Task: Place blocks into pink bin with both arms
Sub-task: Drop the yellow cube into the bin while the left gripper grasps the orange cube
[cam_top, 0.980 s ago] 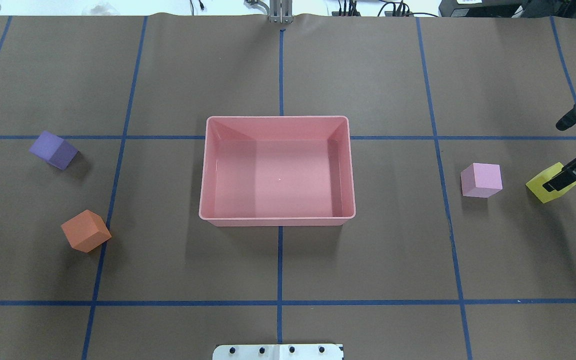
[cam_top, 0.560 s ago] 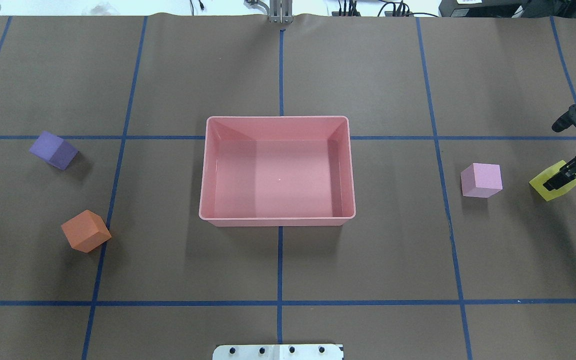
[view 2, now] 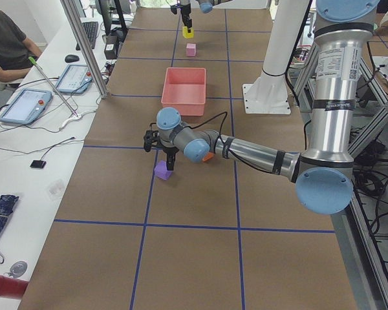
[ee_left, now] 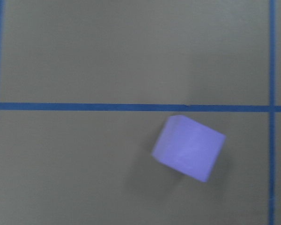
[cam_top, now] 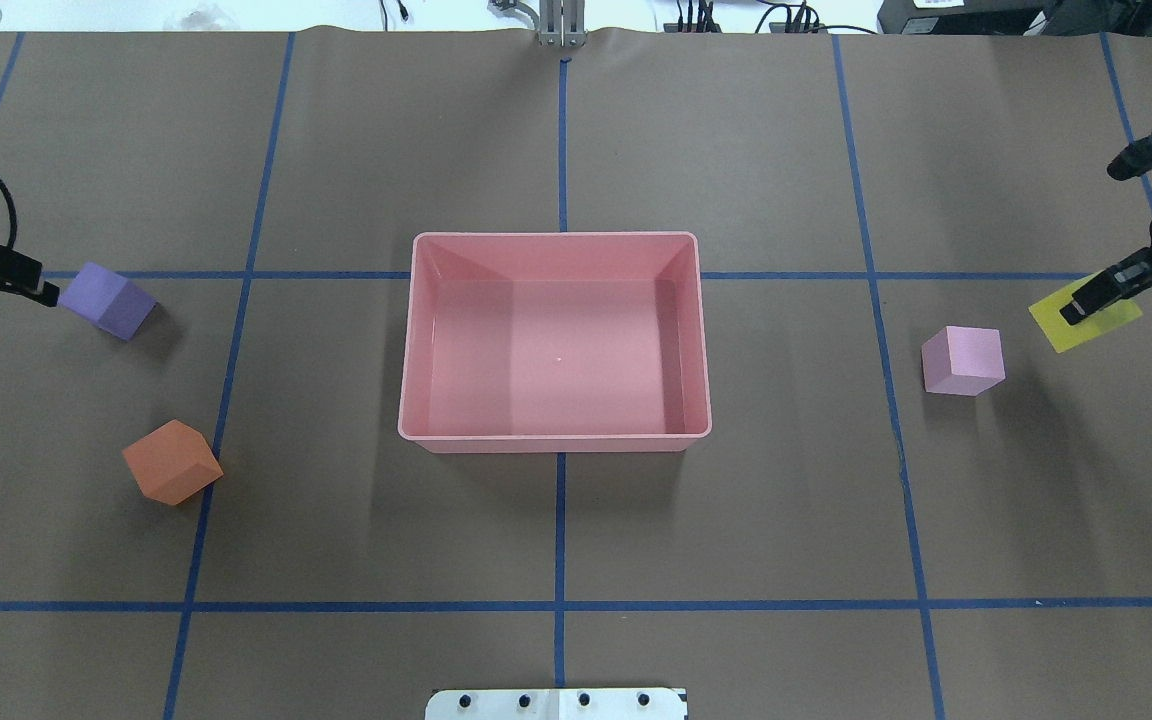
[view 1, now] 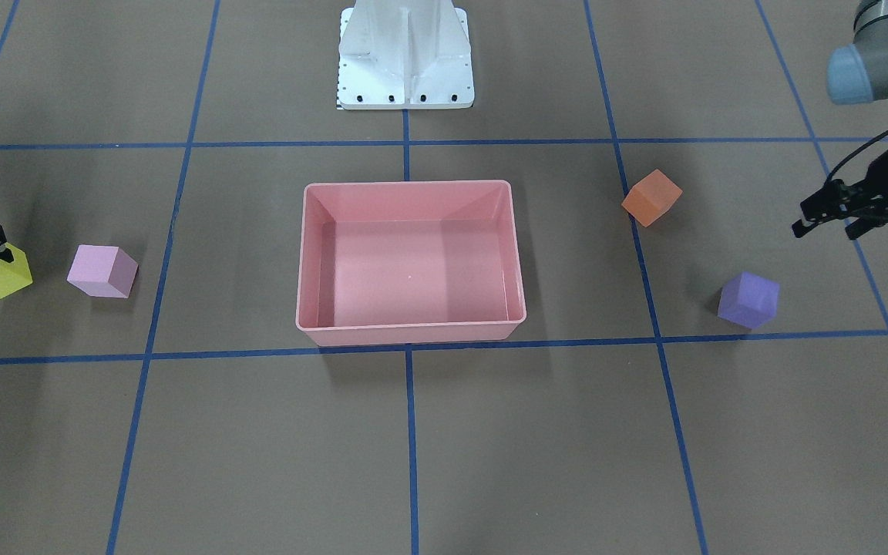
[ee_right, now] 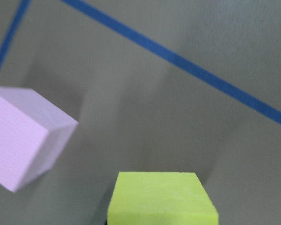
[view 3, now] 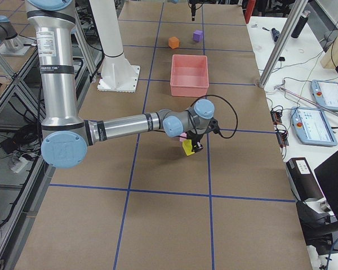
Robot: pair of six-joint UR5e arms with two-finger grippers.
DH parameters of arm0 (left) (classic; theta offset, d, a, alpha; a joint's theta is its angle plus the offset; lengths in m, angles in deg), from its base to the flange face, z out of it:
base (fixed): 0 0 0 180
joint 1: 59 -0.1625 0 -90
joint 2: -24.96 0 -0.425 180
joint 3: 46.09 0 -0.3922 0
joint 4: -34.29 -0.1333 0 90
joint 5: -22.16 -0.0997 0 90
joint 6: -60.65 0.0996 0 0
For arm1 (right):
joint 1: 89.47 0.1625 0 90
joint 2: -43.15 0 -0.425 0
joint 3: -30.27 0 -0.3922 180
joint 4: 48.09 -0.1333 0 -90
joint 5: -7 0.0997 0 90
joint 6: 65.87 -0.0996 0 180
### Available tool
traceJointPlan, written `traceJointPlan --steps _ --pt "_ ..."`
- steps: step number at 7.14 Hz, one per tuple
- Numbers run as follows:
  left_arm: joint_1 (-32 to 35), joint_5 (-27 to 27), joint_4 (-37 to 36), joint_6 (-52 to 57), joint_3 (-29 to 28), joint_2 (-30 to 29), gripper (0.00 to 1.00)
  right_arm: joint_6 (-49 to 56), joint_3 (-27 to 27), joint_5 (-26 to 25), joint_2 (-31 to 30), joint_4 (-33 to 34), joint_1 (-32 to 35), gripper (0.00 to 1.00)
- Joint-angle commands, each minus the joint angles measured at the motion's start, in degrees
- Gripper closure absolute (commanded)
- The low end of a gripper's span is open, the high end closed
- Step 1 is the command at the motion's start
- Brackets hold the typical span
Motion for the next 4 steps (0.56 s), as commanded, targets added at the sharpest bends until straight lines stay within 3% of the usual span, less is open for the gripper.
traceJointPlan --steps 1,4 --pt "-9.0 -2.3 8.6 1.7 1.2 -0.6 0.09 -16.2 3.5 0.4 9.7 6.4 -2.2 1.0" --pt "-12.8 -3.4 9.1 22.3 4.0 2.0 0.11 -46.3 5.4 -3.1 22.2 6.0 -15.6 1.0"
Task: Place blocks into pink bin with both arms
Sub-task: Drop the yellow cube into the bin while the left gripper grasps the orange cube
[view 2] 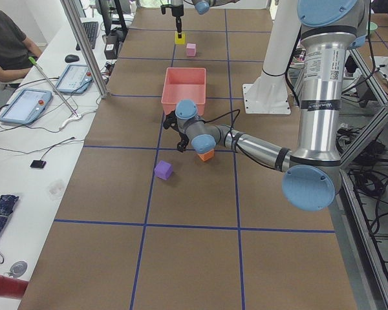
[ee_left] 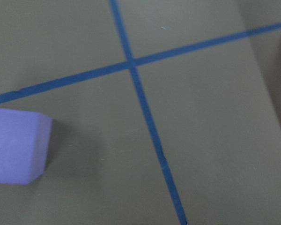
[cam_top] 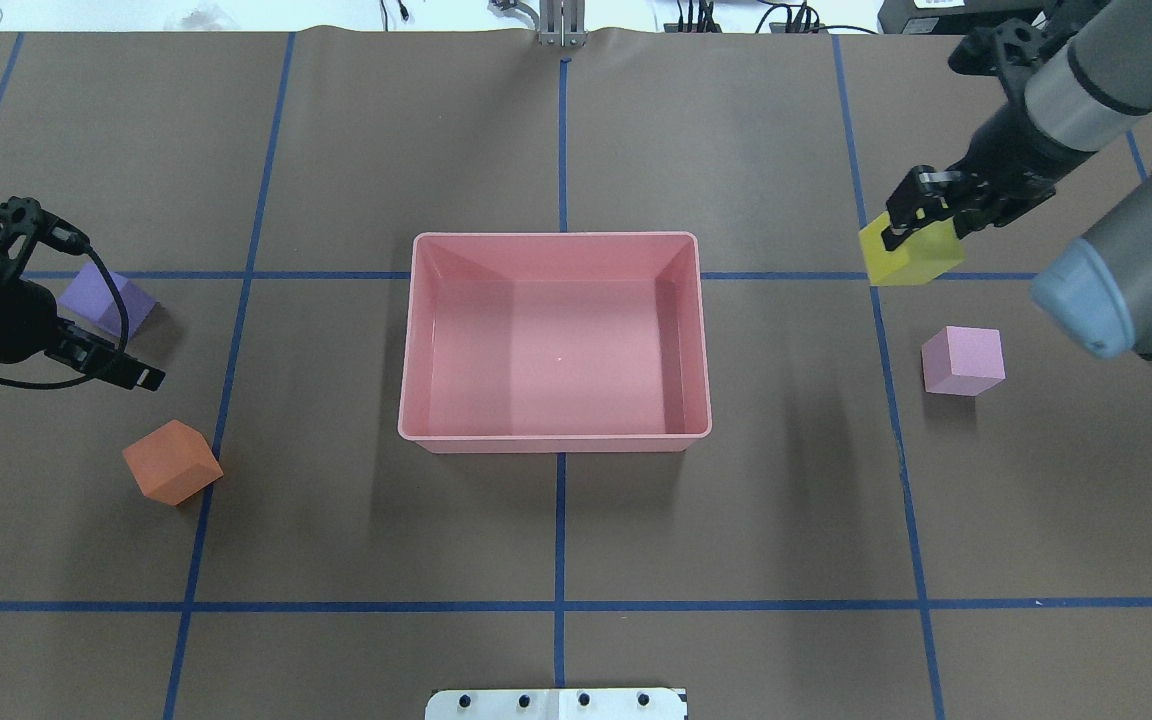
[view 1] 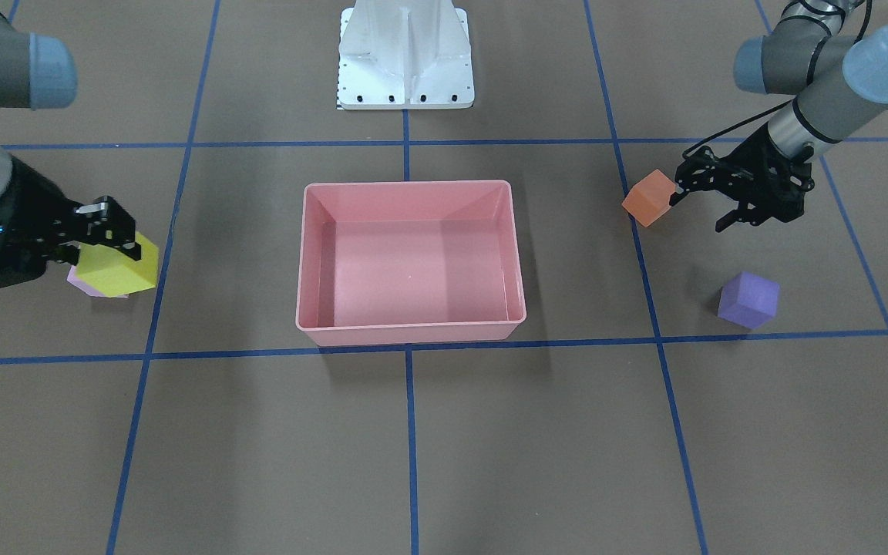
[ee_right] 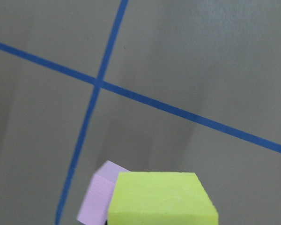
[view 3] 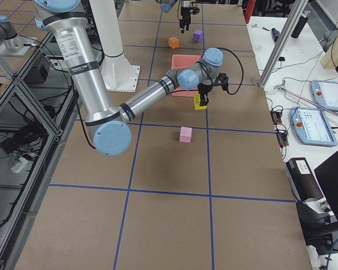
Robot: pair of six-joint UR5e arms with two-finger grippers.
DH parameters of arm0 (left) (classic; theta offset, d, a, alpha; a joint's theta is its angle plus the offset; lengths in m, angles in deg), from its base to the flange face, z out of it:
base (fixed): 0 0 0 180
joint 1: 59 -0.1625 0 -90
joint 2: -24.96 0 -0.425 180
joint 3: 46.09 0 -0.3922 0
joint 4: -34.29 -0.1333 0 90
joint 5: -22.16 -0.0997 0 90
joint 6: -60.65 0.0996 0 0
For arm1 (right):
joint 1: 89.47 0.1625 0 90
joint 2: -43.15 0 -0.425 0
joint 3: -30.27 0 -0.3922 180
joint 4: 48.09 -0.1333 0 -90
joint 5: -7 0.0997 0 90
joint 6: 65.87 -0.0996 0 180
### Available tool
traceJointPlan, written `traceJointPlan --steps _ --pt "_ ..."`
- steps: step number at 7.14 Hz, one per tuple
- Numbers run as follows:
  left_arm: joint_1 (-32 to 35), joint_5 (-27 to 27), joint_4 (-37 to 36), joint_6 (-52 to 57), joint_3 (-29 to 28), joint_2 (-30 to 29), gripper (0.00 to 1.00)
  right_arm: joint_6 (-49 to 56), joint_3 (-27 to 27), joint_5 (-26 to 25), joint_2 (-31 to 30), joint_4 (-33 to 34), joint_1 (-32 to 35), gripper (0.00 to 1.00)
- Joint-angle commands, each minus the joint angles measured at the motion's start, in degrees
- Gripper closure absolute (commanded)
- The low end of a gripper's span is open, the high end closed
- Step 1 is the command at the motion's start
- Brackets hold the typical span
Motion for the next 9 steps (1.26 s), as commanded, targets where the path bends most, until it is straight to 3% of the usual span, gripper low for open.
traceJointPlan --steps 1,2,4,6,7,8,9 --pt "-3.0 -4.6 0.4 12.6 1.3 2.6 0.08 -19.7 -0.2 -5.2 9.0 -0.2 -10.1 1.0" --pt "-5.9 -7.0 0.4 13.5 1.4 2.8 0.02 -23.5 -0.4 -6.4 10.2 -0.4 -13.2 1.0" --pt "-8.3 -7.2 0.6 13.3 1.8 3.2 0.01 -29.4 -0.7 -11.4 11.8 -1.0 -19.7 1.0" --pt "-9.8 -7.2 0.6 12.7 2.1 3.6 0.01 -35.3 -7.6 -14.6 13.0 -11.3 -23.6 1.0" --pt "-10.4 -7.2 0.6 12.7 2.3 3.7 0.01 -36.8 -10.4 -16.1 13.7 -15.1 -24.2 0.65" --pt "-10.6 -7.2 0.5 12.7 2.3 3.7 0.01 -37.0 -10.8 -17.7 13.8 -15.2 -24.6 0.01" --pt "-12.0 -7.7 0.5 12.7 2.2 3.7 0.01 -37.3 -10.3 -17.7 13.9 -15.3 -24.6 0.0"
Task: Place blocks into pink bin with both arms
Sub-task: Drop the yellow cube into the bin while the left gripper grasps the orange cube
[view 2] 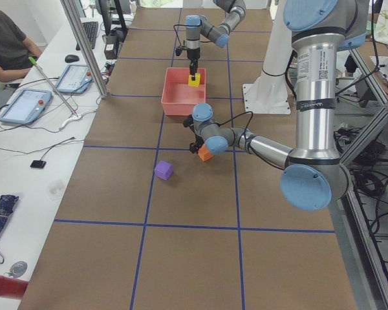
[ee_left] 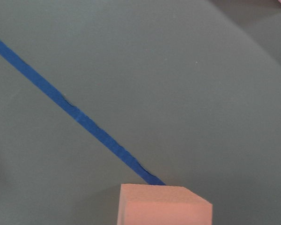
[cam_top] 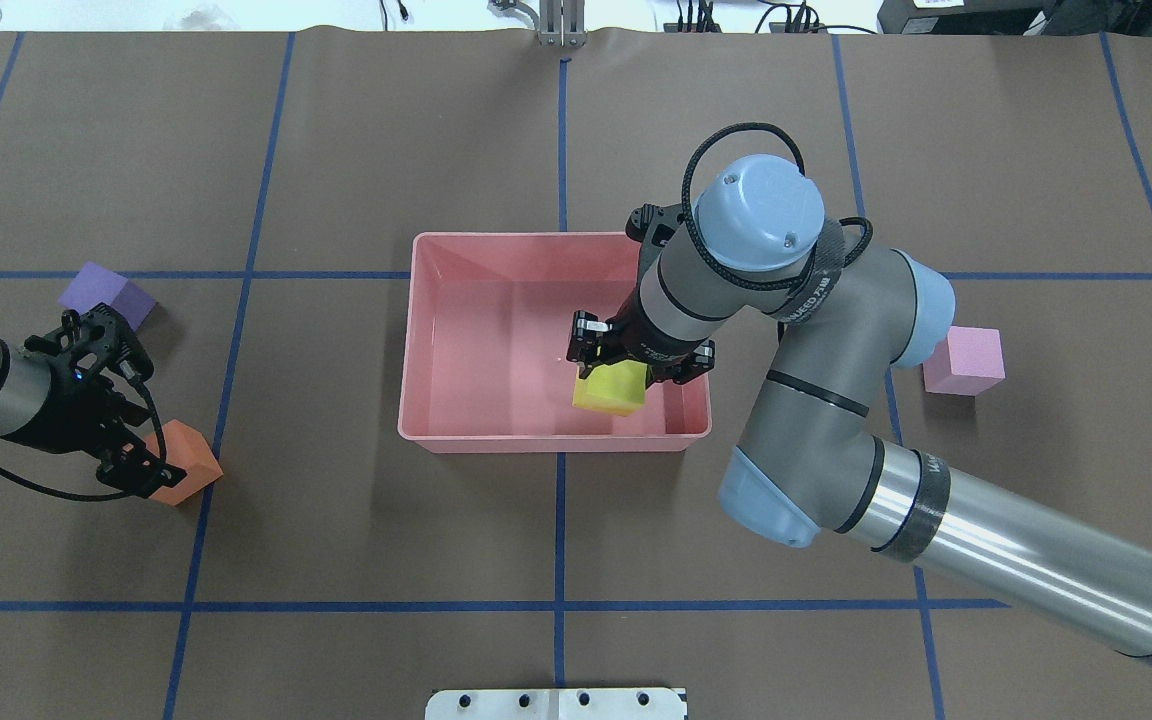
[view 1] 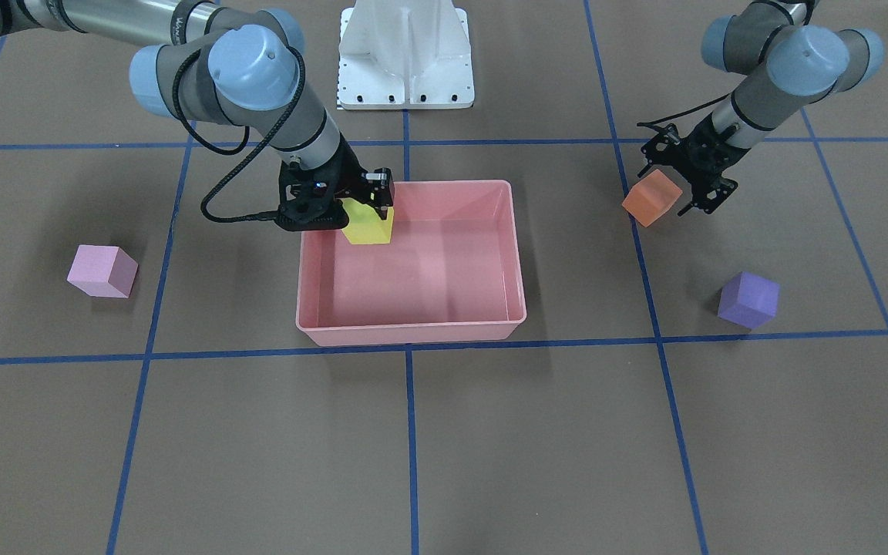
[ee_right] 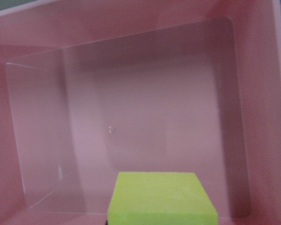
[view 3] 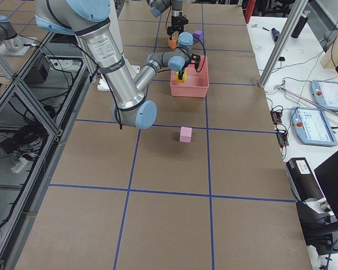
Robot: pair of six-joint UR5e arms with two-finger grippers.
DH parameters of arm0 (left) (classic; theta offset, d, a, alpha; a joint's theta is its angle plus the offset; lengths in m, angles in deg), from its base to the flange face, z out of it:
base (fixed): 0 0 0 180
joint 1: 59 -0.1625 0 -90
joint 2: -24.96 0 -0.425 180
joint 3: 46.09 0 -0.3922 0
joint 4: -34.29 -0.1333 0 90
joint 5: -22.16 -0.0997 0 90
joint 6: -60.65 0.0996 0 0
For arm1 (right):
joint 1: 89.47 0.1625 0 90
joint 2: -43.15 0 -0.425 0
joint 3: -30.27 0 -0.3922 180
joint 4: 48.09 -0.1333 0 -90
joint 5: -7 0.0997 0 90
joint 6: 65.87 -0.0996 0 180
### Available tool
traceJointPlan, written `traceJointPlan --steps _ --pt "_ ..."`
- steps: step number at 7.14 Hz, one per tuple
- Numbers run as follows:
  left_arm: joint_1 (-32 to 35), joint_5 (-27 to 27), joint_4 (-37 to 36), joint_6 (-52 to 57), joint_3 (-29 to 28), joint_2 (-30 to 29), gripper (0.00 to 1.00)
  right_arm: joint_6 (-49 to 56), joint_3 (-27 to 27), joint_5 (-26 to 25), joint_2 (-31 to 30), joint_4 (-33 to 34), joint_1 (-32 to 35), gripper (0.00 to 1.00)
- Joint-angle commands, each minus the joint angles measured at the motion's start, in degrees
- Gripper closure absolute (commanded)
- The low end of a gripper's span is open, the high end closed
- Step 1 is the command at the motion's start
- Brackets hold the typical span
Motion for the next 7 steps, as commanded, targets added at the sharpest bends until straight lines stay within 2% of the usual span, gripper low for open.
traceJointPlan --steps 1,2,3,4,5,6,7 --pt "-1.4 -2.2 0.0 0.1 0.2 0.0 0.01 -0.6 2.5 -0.8 -0.6 -0.7 0.5 0.0" --pt "-3.2 -2.5 -0.1 0.1 0.0 0.3 0.01 -0.2 5.1 0.6 -1.0 -0.6 3.0 0.0" --pt "-3.4 -4.6 -0.1 0.2 0.1 0.9 0.01 0.3 9.3 8.4 -6.4 -0.3 10.3 0.0" --pt "-4.1 -5.0 -0.1 0.2 0.1 1.2 0.02 5.7 10.9 19.8 -13.8 -0.7 19.3 0.01" --pt "-4.2 -5.1 -0.1 0.3 0.2 1.2 0.27 19.2 11.4 25.4 -21.9 -0.8 26.2 0.02" --pt "-4.2 -5.1 -0.2 0.3 0.2 1.3 0.67 29.7 11.2 26.0 -27.8 -0.8 29.3 0.02" --pt "-3.8 -4.3 -0.2 0.2 0.6 1.5 0.97 37.1 11.0 25.1 -32.2 -0.7 30.6 0.02"
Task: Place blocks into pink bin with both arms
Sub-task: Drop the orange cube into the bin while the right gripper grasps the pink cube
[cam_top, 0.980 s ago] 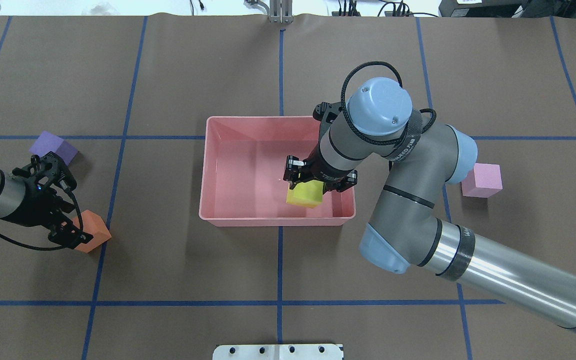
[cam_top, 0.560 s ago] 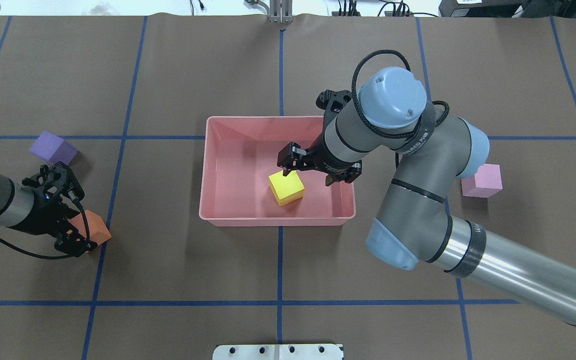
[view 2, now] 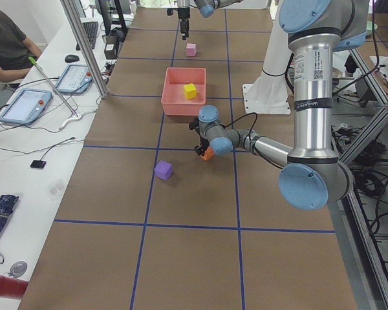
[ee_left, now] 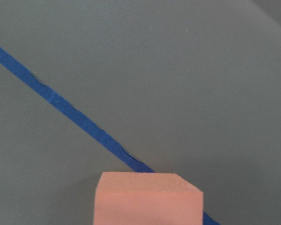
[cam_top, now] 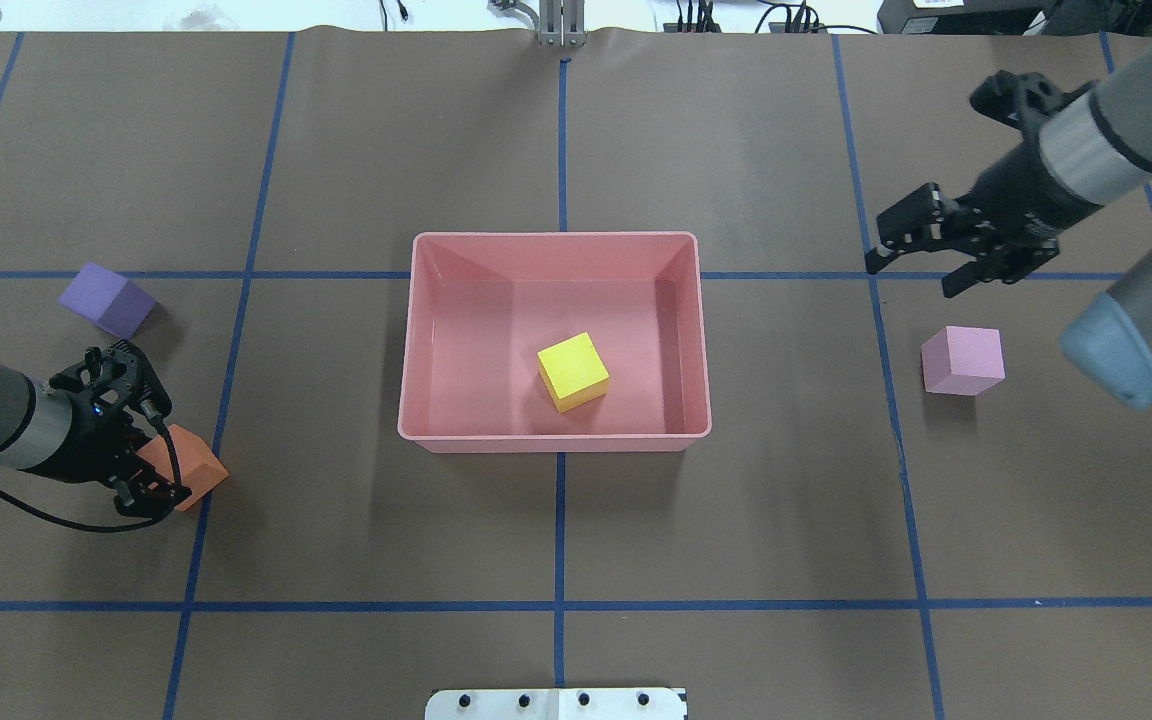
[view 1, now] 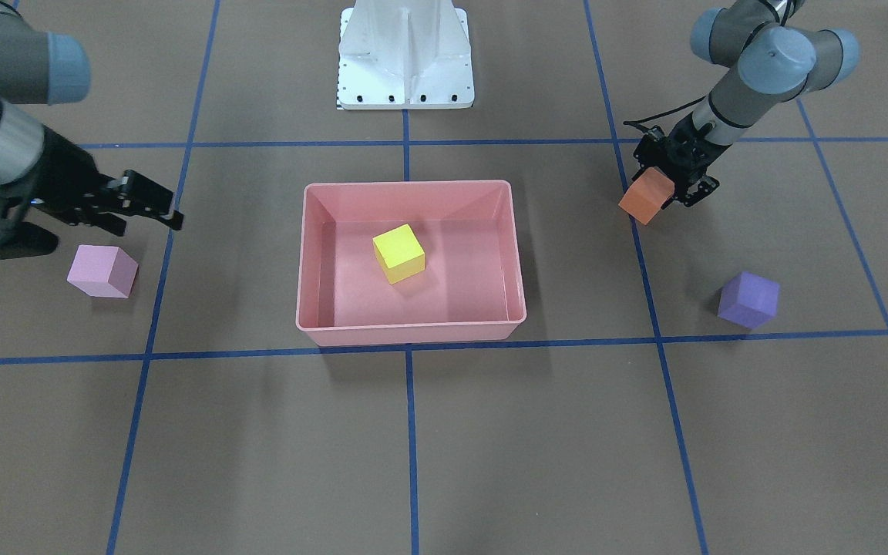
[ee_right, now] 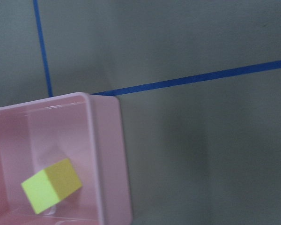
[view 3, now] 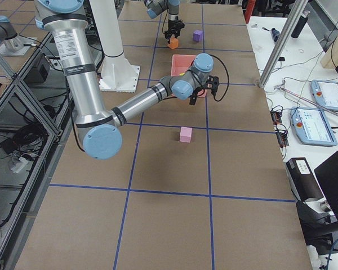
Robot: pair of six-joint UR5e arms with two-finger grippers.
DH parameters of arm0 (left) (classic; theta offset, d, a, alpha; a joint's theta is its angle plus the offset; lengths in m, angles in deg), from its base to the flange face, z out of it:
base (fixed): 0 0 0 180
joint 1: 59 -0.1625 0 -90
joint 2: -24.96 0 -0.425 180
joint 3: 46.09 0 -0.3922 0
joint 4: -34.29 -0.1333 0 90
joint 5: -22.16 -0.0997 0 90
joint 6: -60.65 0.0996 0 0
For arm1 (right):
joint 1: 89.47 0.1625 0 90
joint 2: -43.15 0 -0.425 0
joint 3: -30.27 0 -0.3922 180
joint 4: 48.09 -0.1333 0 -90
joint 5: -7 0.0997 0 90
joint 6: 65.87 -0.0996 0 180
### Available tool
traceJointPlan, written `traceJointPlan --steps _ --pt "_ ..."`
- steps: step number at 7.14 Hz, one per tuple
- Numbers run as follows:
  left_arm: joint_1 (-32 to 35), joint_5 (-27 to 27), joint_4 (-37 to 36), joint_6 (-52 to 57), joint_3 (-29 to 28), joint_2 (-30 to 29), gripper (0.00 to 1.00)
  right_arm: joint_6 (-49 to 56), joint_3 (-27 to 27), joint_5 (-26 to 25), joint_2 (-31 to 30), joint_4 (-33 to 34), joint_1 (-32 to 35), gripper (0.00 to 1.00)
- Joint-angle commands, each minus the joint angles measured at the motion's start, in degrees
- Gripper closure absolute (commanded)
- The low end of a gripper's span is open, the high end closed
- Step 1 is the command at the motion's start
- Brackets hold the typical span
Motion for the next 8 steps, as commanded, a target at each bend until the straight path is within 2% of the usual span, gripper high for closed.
traceJointPlan --steps 1,2,3,4,6,8 --pt "0.8 2.8 -0.3 -0.3 2.7 1.0 1.0 15.7 -0.1 -2.8 -9.4 0.0 3.1 0.02" --pt "4.3 7.9 -0.4 -0.6 4.3 -0.1 1.0 15.9 -0.8 -6.7 -9.9 0.0 2.8 0.01" --pt "9.7 13.2 -0.5 -3.3 4.6 -3.3 1.0 15.7 -2.6 -7.0 -9.9 0.0 1.4 0.01" --pt "12.7 16.0 -0.9 -10.2 4.3 -9.4 1.0 15.2 -4.3 -7.2 -9.5 0.0 -0.4 0.01" --pt "12.7 15.5 -7.9 -21.4 3.6 -21.0 1.0 7.8 -6.8 -7.1 -7.9 0.0 -3.0 0.01" --pt "12.5 15.0 -15.7 -24.6 -1.0 -32.6 1.0 5.9 -7.9 -7.4 -6.0 0.0 -4.3 0.01"
